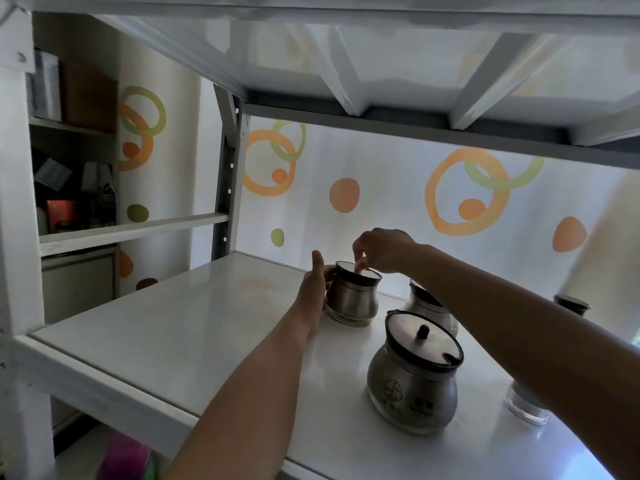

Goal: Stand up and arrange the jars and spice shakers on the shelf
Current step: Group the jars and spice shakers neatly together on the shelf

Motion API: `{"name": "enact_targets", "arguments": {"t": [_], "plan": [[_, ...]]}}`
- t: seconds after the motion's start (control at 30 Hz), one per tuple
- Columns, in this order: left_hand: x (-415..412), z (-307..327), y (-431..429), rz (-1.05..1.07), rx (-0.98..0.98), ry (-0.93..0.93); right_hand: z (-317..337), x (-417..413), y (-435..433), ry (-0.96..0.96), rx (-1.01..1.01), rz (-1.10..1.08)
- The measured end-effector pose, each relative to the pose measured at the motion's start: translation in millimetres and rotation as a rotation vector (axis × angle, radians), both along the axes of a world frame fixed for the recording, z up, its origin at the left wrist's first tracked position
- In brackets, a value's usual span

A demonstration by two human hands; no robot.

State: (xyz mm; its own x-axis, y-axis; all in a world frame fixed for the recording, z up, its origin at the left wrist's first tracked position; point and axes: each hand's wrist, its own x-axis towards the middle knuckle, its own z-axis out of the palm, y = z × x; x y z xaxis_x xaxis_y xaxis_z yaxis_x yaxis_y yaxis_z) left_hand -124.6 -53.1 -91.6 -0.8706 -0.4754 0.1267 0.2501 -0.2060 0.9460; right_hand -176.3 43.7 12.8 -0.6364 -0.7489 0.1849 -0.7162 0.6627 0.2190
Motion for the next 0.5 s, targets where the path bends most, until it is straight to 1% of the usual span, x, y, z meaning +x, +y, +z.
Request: {"name": "enact_targets", "arguments": {"t": [0.5], "plan": [[-0.5,-1.1,-1.0,0.002,-0.021,-0.004,-2.1,4.6,2.2,0.022,0.25,-0.007]]}}
